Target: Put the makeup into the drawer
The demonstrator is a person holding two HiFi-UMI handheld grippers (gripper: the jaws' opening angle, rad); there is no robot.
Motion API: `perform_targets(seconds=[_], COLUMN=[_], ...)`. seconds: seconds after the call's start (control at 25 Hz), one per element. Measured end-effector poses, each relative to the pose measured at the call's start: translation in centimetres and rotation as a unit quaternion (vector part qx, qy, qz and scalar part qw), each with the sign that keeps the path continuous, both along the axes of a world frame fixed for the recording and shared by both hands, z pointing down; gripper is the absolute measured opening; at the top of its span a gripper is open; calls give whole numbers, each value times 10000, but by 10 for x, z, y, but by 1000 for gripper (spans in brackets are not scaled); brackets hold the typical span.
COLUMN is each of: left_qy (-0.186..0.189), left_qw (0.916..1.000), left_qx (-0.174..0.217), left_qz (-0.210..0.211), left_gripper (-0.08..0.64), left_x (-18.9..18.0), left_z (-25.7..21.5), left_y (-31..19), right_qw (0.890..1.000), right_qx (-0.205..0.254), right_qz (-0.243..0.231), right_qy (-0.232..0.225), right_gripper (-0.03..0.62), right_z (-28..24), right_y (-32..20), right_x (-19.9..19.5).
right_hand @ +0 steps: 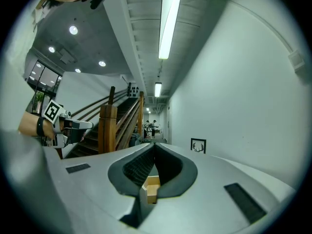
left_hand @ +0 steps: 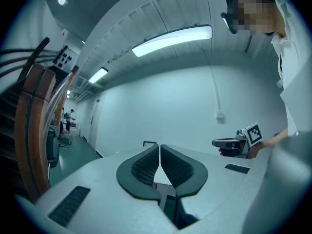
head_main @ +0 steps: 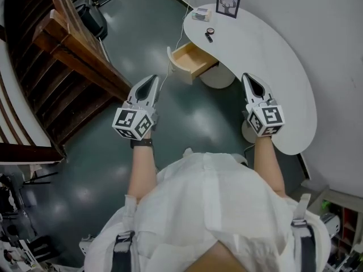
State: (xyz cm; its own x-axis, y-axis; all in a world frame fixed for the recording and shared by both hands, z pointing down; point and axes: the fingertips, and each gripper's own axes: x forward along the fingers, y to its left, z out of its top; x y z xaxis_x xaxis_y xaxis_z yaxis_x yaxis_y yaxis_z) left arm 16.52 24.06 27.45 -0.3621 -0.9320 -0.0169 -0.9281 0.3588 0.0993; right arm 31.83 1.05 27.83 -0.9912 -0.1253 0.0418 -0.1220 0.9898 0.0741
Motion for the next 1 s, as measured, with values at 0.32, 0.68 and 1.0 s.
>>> perform_targets(seconds=[0.32, 0.68, 1.0], left_qy=[94, 243, 294], left_qw=[9999, 9997, 9993], left_qx=[-9, 31, -51], left_qz=[131, 74, 208], left_gripper=[25, 25, 25], left_x=[-42, -73, -120], left_z=[12, 28, 36], left_y=[36, 61, 36], right_qw=[9997, 9992, 9989], right_qx=[66, -16, -65], right_qz=[173, 265, 178], right_qy=[131, 304, 436], right_gripper=[9, 9, 9], right_z=[8, 21, 37], right_y=[29, 37, 18], right_x=[-39, -65, -125])
